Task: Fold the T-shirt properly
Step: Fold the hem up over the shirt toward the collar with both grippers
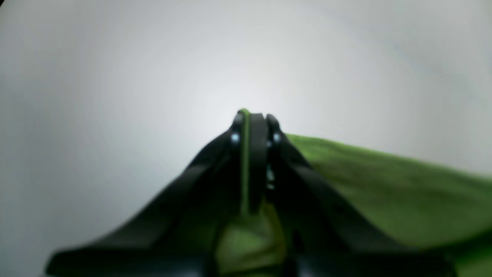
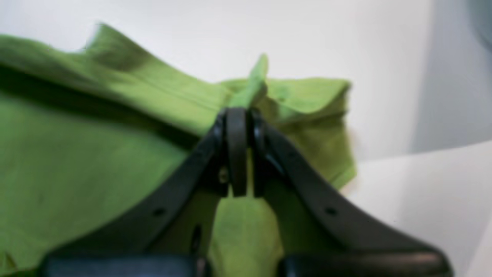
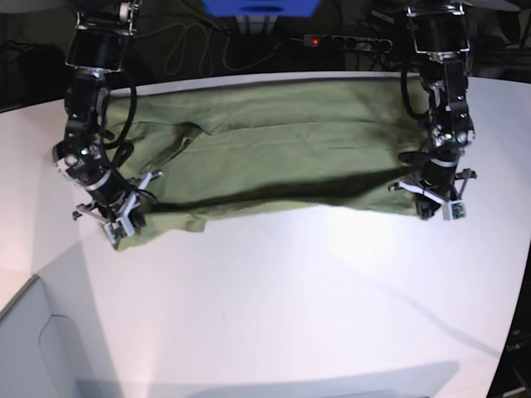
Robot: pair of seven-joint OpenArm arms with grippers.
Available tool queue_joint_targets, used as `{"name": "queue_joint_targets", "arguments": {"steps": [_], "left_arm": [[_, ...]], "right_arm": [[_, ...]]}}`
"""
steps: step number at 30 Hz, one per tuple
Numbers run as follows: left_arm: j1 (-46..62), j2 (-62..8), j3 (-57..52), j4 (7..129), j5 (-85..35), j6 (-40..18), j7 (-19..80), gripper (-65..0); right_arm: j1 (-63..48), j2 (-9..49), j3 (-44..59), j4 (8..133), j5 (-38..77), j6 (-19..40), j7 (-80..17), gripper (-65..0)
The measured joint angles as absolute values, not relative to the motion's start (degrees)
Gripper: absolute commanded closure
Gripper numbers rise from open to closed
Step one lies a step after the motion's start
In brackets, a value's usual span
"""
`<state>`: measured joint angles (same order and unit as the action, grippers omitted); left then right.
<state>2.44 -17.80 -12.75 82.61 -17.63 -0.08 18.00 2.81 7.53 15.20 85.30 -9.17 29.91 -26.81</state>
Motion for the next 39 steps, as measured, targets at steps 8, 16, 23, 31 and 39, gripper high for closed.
{"name": "queue_joint_targets", "arguments": {"steps": [8, 16, 23, 31, 39], "left_arm": [[6.87, -17.96, -12.78, 83.79, -17.67, -0.05, 17.8, 0.0], [7.79, -16.99, -18.09, 83.79, -17.74, -0.23, 17.58, 0.0], [7.79, -16.84, -18.11, 83.79, -17.74, -0.25, 17.76, 0.0], [9.41, -16.84, -18.24, 84.38, -17.74, -0.25, 17.78, 0.0], [13.23, -14.52, -18.44, 89.62, -17.69, -0.21, 17.82, 0.0]], "right_arm": [[-0.25, 7.57, 15.2, 85.69, -9.21, 29.91, -26.35, -0.1], [-2.26, 8.54, 17.78, 87.26, -8.97, 29.91, -26.13, -0.1], [-3.97, 8.4, 17.89, 87.46, -8.95, 29.93, -25.98, -0.1], [-8.23, 8.4, 17.98, 93.73, -8.99, 29.91, -25.8, -0.1], [-12.56, 8.4, 17.82, 97.6, -9.23, 29.91, -26.24, -0.1]]}}
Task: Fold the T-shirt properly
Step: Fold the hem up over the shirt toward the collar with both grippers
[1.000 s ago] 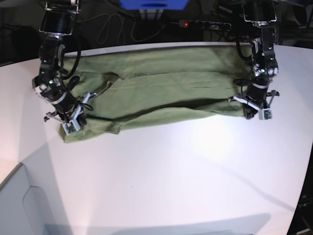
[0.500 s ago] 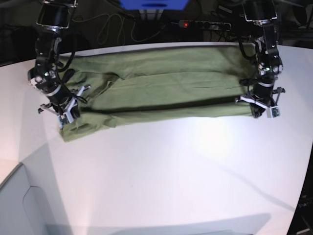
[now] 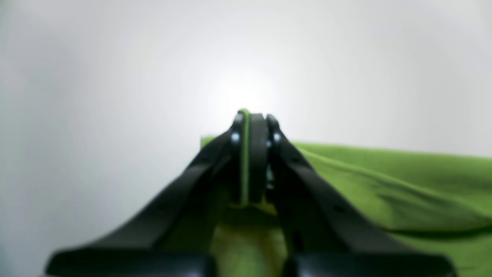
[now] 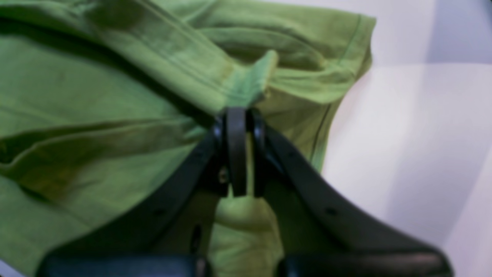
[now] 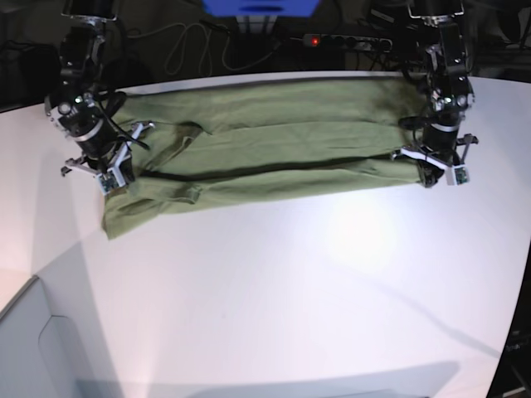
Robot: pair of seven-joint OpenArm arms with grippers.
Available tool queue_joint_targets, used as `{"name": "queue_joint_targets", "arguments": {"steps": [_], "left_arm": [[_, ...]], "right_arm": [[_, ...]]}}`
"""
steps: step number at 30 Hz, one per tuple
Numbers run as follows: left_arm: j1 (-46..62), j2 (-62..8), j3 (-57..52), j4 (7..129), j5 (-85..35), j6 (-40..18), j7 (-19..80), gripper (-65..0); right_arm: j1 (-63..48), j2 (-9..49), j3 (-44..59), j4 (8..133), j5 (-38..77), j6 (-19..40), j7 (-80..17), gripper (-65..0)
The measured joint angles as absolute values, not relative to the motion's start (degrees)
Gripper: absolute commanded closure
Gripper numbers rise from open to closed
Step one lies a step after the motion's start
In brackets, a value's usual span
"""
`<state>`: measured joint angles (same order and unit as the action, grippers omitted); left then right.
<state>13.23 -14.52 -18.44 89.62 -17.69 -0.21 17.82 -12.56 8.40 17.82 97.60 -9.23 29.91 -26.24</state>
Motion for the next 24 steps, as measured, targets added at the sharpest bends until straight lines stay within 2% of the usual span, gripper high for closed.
{"name": "queue_joint_targets", "arguments": {"steps": [8, 24], "left_arm": [[13.78, -12.38, -23.18, 89.71, -17.74, -0.21, 17.78, 0.0], [14.72, -12.21, -23.29, 89.71, -17.72, -0.21, 17.8, 0.0]], "right_arm": [[-14.61, 6.81, 15.53, 102.5, -9.02, 29.91, -25.98, -0.1], [-12.97, 6.81, 14.46, 97.21, -8.99, 29.91, -25.91, -0.1]]}}
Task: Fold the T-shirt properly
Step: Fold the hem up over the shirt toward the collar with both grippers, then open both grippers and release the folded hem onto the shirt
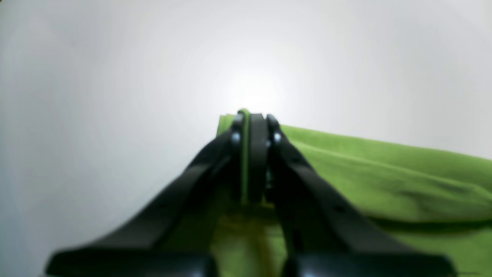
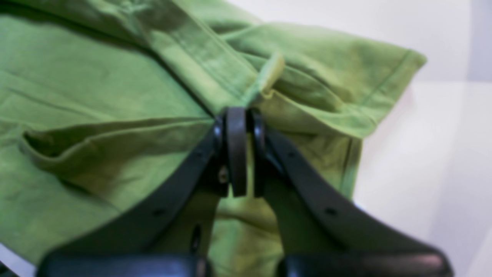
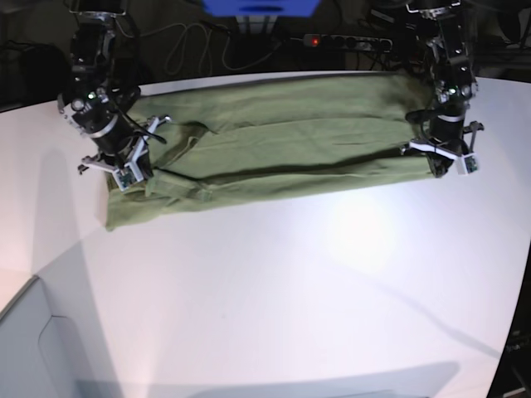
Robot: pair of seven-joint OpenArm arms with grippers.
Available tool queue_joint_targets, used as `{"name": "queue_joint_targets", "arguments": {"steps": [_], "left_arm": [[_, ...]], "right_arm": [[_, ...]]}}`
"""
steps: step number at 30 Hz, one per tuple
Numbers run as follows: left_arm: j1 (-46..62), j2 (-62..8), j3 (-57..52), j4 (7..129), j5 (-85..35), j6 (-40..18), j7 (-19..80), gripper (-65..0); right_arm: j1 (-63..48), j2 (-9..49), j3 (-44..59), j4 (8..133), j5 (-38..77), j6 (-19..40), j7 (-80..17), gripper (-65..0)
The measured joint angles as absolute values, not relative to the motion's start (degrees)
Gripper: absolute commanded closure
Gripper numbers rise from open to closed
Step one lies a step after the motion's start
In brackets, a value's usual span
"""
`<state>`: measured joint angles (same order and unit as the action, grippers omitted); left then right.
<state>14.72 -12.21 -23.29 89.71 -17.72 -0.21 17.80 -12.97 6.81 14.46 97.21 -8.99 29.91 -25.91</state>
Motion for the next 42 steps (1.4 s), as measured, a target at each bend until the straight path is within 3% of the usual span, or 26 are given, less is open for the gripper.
{"name": "queue_joint_targets", "arguments": {"steps": [9, 26, 33, 37, 42], "left_arm": [[15.57, -12.21, -23.49, 90.15, -17.74, -0.21, 17.72, 0.0], [18.37, -12.21, -23.09, 94.98, -17.72, -0.23, 18.2, 0.0], [20.14, -12.25, -23.66, 97.97, -17.72, 0.08, 18.04, -21.0], [21.1, -12.23, -23.66, 99.57, -17.69, -0.01, 18.02, -25.4], [23.31, -12.21, -23.66, 102.28, -17.74, -0.03, 18.06, -26.2]], "right_arm": [[-10.72, 8.95, 14.5, 94.37, -9.19, 29.91, -26.22, -2.1], [-13.23, 10.15, 14.7, 95.68, -9.19, 29.93, -26.39, -27.6], [-13.23, 10.15, 14.7, 95.68, -8.99, 29.91, -26.41, -28.3], [-13.28, 10.13, 14.7, 96.16, -8.99, 29.93, -26.72, -28.3], [-14.2, 10.15, 14.81, 101.84, -8.95, 29.91, -26.44, -28.3]]}}
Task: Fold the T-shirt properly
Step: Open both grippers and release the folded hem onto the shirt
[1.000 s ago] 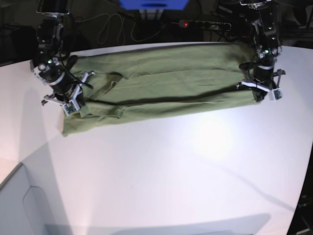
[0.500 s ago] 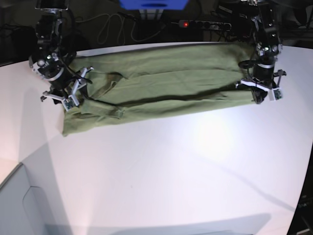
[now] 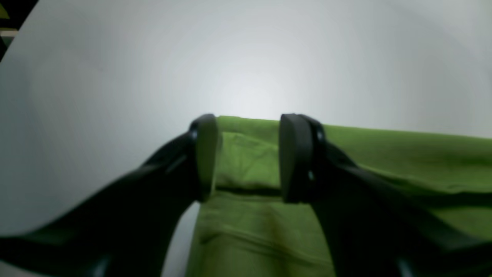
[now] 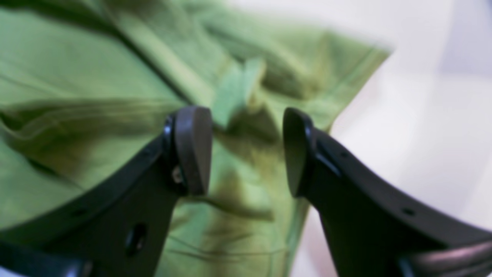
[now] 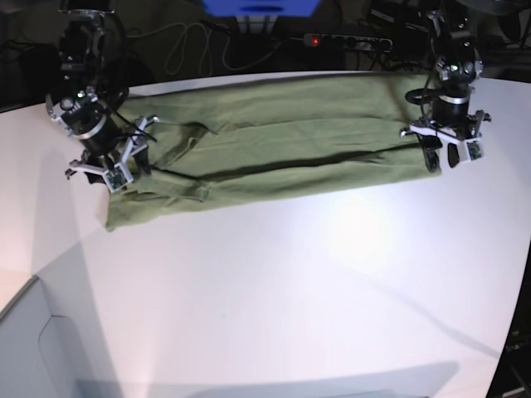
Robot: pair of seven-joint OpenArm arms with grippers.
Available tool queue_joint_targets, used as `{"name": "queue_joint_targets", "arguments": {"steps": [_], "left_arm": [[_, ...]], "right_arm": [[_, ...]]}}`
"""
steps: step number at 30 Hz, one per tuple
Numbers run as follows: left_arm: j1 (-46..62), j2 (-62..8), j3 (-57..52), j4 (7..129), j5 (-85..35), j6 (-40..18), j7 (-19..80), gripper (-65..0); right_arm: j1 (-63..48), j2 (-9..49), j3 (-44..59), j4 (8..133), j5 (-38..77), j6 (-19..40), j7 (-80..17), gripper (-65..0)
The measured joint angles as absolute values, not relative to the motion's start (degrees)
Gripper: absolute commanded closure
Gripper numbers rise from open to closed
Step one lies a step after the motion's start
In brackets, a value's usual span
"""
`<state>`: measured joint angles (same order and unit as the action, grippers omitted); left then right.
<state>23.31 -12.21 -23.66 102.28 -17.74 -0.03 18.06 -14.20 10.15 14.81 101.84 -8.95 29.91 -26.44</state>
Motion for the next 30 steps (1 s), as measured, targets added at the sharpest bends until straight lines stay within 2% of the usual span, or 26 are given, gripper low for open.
{"name": "queue_joint_targets", "arguments": {"steps": [7, 13, 24, 26, 30], "left_arm": [[18.35, -12.25, -23.51, 96.31, -17.72, 0.16, 18.04, -28.0], [16.32, -12.23, -23.16, 91.39, -17.58, 0.19, 18.26, -28.0], [16.47, -12.19, -23.16, 91.05, -17.72, 0.16, 18.24, -27.7], [16.47, -12.16, -23.16, 91.05, -17.74, 0.16, 18.24, -25.5], [16.47, -11.35, -23.16, 91.02, -17.74, 0.16, 18.28, -14.2]], "right_arm": [[-12.91, 10.15, 14.81, 103.66, -8.99, 29.93, -32.18, -28.3], [-12.91, 10.13, 14.81, 103.63, -8.88, 29.93, -32.49, -28.3], [-12.91, 10.13, 14.81, 103.61, -8.84, 29.91, -32.42, -28.3], [-12.91, 10.13, 14.81, 103.61, -8.82, 29.91, -32.42, -28.3], [-12.91, 10.13, 14.81, 103.61, -8.82, 29.91, -32.42, -28.3]]}}
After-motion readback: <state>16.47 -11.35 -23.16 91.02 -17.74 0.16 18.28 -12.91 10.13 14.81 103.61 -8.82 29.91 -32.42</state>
